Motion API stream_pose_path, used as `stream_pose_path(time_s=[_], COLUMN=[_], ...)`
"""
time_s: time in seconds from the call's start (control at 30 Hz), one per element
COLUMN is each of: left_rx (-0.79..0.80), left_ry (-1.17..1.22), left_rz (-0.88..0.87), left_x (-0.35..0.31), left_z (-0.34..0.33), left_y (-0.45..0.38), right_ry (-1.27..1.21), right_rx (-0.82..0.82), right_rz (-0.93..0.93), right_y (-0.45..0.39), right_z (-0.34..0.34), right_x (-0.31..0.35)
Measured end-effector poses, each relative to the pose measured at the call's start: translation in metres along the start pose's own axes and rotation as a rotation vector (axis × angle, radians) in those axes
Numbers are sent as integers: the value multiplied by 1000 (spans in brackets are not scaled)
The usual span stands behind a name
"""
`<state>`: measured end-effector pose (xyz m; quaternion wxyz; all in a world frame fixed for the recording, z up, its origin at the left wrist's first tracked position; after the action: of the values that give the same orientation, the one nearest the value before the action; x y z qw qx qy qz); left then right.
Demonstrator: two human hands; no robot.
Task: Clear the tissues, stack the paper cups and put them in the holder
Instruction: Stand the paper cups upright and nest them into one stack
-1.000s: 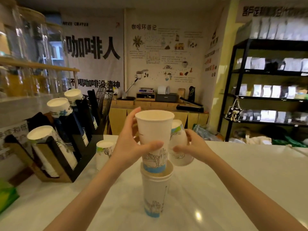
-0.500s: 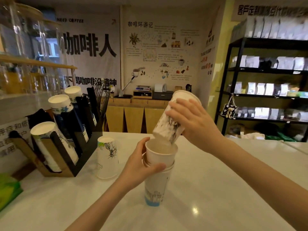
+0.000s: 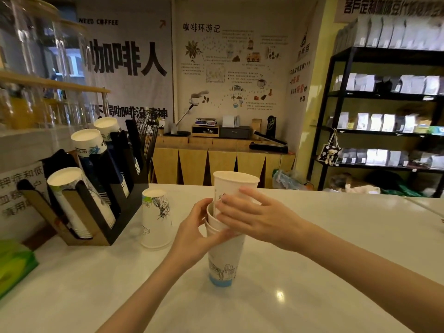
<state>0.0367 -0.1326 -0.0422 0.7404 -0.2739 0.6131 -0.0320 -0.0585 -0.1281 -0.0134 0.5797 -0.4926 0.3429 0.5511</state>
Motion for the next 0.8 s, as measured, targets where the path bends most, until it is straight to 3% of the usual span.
stream_pose_path(time_s=[0.27,0.57,0.8], left_rx=[-19,-1,21], left_ry=[29,-11,-28], left_rz=[48,51,89], left_x=[18,20,22], left_z=[4,-11,-17], left_y=[3,6,5], right_ry=[-329,-824,-995], right_rx=[-146,-321,-407], right_rz=[-78,-652,-824], right_y=[12,62,70], right_z=[15,-11,-12], right_x=[11,-16,-24])
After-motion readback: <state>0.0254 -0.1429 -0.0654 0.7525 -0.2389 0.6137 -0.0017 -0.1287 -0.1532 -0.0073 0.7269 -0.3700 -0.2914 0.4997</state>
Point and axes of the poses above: each hand's wrist, its own y-axis away from the middle knuckle, its own z-axis out of the back of the hand, x = y × z, the point moved 10 cm from there along -y, towards the middle knuckle, and after that the axes turned 15 degrees about y, right-handed, at the moved point
